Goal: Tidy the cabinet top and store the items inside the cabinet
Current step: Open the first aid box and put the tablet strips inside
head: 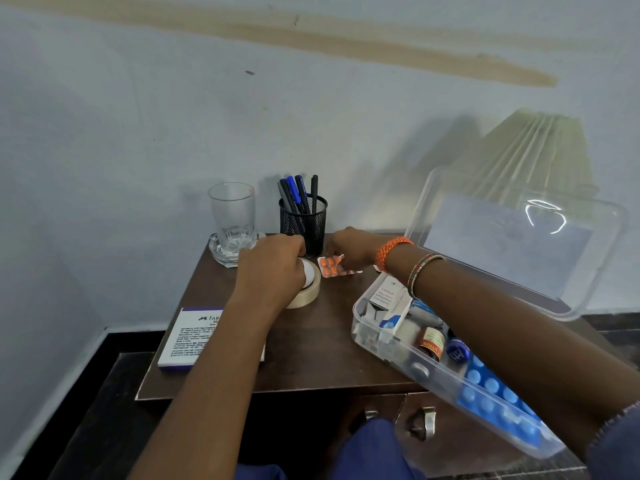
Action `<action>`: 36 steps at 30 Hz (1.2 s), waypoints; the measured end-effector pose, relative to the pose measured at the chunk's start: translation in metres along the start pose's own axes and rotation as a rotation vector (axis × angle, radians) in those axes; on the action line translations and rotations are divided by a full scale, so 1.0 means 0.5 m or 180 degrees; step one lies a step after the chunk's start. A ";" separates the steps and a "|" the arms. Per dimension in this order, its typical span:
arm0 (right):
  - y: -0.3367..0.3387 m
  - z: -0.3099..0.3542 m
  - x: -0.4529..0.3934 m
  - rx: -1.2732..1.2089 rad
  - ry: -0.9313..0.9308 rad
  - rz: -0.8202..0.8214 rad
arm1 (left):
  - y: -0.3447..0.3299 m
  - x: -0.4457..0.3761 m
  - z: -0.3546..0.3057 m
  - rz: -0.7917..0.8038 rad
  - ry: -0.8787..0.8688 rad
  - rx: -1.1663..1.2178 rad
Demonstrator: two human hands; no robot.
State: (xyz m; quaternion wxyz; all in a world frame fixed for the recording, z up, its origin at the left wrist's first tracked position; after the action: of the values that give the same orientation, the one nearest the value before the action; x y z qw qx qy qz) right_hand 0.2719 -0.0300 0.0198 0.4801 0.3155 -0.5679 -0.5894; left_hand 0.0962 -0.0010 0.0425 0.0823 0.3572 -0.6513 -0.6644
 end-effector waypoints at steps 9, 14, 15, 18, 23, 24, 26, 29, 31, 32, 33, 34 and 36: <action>0.027 -0.002 0.068 -0.0659 -0.0113 -0.0081 | 0.004 0.002 -0.002 0.0116 -0.0142 0.0445; 0.071 0.002 0.153 -0.1429 -0.0019 -0.0822 | 0.009 0.013 0.006 0.0280 0.0139 0.1490; 0.077 0.004 0.171 -0.1677 -0.0006 -0.1043 | 0.014 0.015 0.004 0.0303 0.0199 0.1703; 0.082 0.004 0.227 -0.2624 -0.0002 -0.1582 | 0.032 0.026 -0.014 0.0410 0.0292 0.2381; 0.069 0.025 0.314 -0.4711 0.0199 -0.1789 | 0.062 0.064 -0.071 0.0740 0.0198 0.3305; 0.067 0.031 0.325 -0.4937 0.0268 -0.1813 | 0.068 0.071 -0.079 0.0708 0.0190 0.3488; 0.064 0.043 0.340 -0.5269 0.0333 -0.1821 | 0.079 0.082 -0.091 0.0606 0.0251 0.3782; 0.064 0.050 0.357 -0.5438 0.0269 -0.1848 | 0.089 0.090 -0.100 0.0480 0.0390 0.3994; 0.067 0.050 0.371 -0.5295 0.0122 -0.1917 | 0.092 0.094 -0.104 0.0441 0.0364 0.4004; 0.070 0.050 0.378 -0.5151 0.0045 -0.1947 | 0.092 0.095 -0.105 0.0432 0.0327 0.3960; 0.071 0.050 0.386 -0.4997 -0.0014 -0.1971 | 0.091 0.096 -0.107 0.0436 0.0285 0.3886; 0.072 0.050 0.393 -0.4838 -0.0064 -0.1995 | 0.090 0.097 -0.108 0.0458 0.0245 0.3805; 0.073 0.046 0.407 -0.4436 -0.0168 -0.2092 | 0.085 0.098 -0.112 0.0626 0.0196 0.3732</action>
State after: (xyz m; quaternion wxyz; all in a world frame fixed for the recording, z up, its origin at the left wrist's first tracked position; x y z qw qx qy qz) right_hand 0.1891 -0.2057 0.0944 0.3545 0.0785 0.0461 -0.9306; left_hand 0.0778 -0.0800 0.0693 -0.0487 0.3002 -0.9369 -0.1725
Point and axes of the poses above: each hand's wrist, its own x-axis away from the middle knuckle, its own y-axis out of the back of the hand, z = x × y, the point moved 3 cm from there along -x, towards the middle knuckle, and after that the axes turned 11 degrees about -x, right-handed, at the moved point
